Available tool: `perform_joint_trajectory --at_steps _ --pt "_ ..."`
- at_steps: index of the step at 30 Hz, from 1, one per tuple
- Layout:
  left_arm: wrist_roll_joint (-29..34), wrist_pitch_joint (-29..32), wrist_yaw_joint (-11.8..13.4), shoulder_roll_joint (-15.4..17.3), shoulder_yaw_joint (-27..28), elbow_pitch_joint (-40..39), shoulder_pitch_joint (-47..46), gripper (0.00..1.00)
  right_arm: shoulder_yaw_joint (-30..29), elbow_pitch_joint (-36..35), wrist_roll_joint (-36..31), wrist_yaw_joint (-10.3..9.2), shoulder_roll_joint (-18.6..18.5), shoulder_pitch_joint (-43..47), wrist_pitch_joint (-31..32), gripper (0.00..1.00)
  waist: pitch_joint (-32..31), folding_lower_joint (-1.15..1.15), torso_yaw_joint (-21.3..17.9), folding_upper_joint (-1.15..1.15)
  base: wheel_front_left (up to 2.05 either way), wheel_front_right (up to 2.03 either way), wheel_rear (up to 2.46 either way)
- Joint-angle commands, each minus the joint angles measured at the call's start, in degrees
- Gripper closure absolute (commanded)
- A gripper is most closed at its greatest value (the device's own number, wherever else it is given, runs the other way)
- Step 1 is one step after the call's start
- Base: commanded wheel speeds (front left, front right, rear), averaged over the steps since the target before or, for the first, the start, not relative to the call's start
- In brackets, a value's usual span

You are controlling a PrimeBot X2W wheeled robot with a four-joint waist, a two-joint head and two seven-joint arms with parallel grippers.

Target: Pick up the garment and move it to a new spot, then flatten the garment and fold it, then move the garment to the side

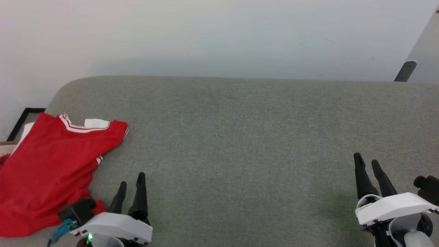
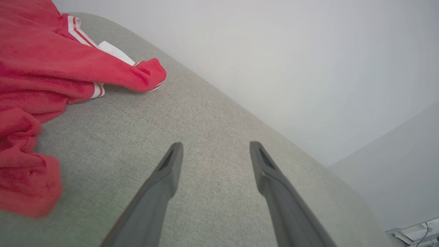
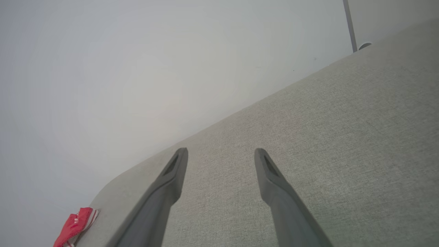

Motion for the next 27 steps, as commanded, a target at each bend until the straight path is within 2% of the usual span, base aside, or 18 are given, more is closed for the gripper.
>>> perform_joint_trajectory --at_steps 1,9,27 --pt "1.92 -0.51 0.48 0.51 -0.33 -0.55 -1.46 0.00 -0.06 -0.54 -2.47 0.03 -0.14 -1.64 -0.63 0.00 0.04 0.00 -0.02 0.00 0.00 0.00 0.00" --pt "7.12 -1.90 1.82 0.76 -1.45 0.02 -1.65 0.00 -0.34 -0.05 -10.48 0.03 0.42 -2.30 -1.97 0.00 0.31 0.00 -0.13 0.00 0.00 0.00 0.00" --pt "17.75 -4.64 3.82 1.23 -3.93 -0.45 -1.51 0.00 -0.93 0.38 -21.40 0.04 0.92 -2.34 -4.68 0.00 0.53 0.00 0.07 0.00 0.00 0.00 0.00"
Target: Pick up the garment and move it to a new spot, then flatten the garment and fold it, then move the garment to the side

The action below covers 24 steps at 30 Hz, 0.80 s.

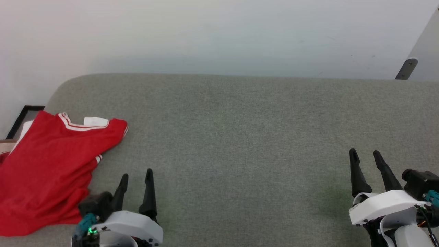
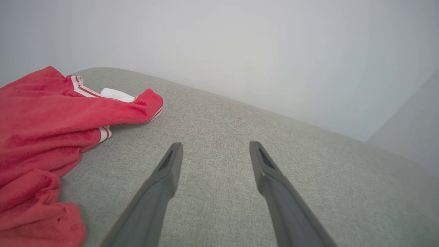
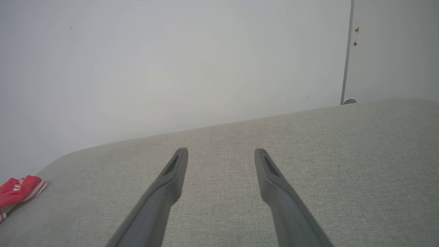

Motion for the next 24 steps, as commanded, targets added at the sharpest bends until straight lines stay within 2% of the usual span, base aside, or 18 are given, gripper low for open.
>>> perform_joint_trajectory --at_steps 1,10,24 --pt "1.60 -0.54 0.40 0.34 -0.27 -0.52 -0.47 0.00 -0.25 -0.22 -1.75 0.04 0.10 -0.62 -0.48 0.00 -0.08 0.00 0.06 0.00 0.00 0.00 0.00" --pt "5.81 -1.81 0.59 0.20 -0.78 -0.79 0.22 0.00 -0.71 1.18 -6.37 0.04 0.40 -0.01 -1.75 0.00 -0.33 0.00 0.12 0.00 0.00 0.00 0.00" --pt "10.55 -3.51 -0.97 -0.87 0.01 0.81 0.33 0.00 -0.77 2.96 -10.23 0.05 0.37 -0.46 -3.42 0.00 -0.43 0.00 0.13 0.00 0.00 0.00 0.00"
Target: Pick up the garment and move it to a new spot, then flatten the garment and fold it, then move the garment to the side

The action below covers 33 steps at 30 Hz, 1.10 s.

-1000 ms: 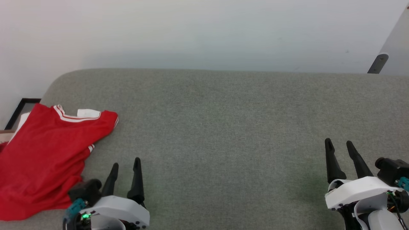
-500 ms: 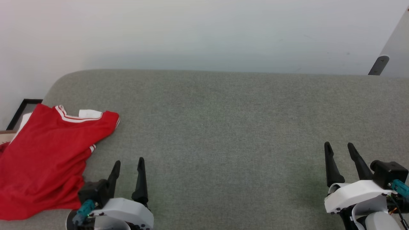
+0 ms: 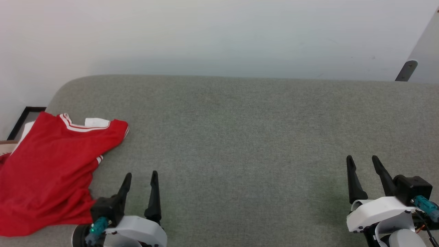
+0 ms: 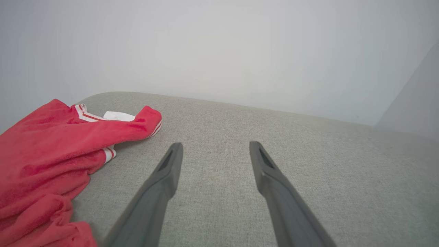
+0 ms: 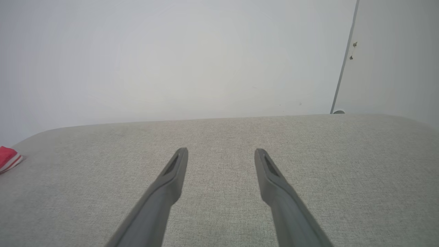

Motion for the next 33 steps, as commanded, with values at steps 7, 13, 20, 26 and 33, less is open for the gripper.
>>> perform_joint_trajectory --at_steps 7,13,20,26,33 --pt "3.37 -1.24 -1.08 -0.53 0.87 0.93 -0.26 0.00 0.53 -0.16 -1.67 0.04 0.01 -0.49 -1.22 0.00 0.02 0.00 0.06 0.00 0.00 0.00 0.00" --pt "5.91 -1.87 -1.63 -0.87 1.40 1.37 -0.40 0.00 0.22 -0.11 -3.05 0.04 0.12 -0.34 -1.81 0.00 -0.01 0.00 0.13 0.00 0.00 0.00 0.00" --pt "8.26 -2.41 -2.09 -1.17 1.96 1.47 -0.53 0.00 -0.50 -0.48 -4.92 0.04 0.27 -0.19 -2.40 0.00 0.08 0.00 0.14 0.00 0.00 0.00 0.00" --pt "9.24 -2.74 -2.68 -1.48 2.47 1.66 -0.70 0.00 -1.37 -0.74 -5.32 0.04 0.54 0.14 -2.81 0.00 0.43 0.00 0.27 0.00 0.00 0.00 0.00" --pt "9.01 -2.74 -3.13 -1.75 2.93 2.05 -1.09 0.00 -1.56 -0.54 -3.94 0.04 0.74 0.63 -2.81 0.00 0.24 0.00 0.96 0.00 0.00 0.00 0.00"
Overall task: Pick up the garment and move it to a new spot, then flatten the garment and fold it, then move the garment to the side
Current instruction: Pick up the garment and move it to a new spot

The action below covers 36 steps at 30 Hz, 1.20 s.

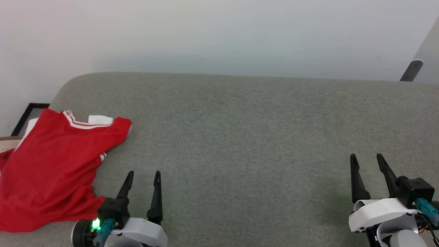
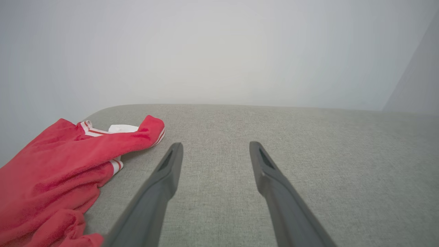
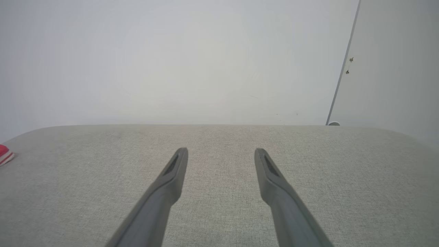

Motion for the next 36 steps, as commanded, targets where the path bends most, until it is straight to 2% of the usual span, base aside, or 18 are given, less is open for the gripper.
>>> perform_joint_trajectory --at_steps 1,9,25,36 --pt "-0.19 -0.03 -0.21 -0.09 0.15 0.15 -0.63 0.00 0.08 -0.07 0.29 0.04 0.18 0.54 -0.29 0.00 -0.21 0.00 0.57 0.00 0.00 0.00 0.00" --pt "-0.82 -0.03 0.46 -0.25 0.39 0.61 0.42 0.00 2.48 -0.42 1.17 0.04 0.22 1.14 -0.28 0.00 -1.22 0.00 6.22 0.00 0.00 0.00 0.00" --pt "-1.77 -0.03 1.05 -0.28 2.45 1.09 4.06 0.00 7.66 0.22 2.97 0.04 0.17 2.75 -0.18 0.00 -4.41 0.00 26.11 0.00 0.00 0.00 0.00" --pt "-5.61 -0.03 4.16 -0.32 7.28 -4.20 7.74 0.00 17.71 4.19 4.75 0.03 -0.50 -4.32 -0.18 0.00 -1.59 0.00 28.85 0.00 0.00 0.00 0.00"
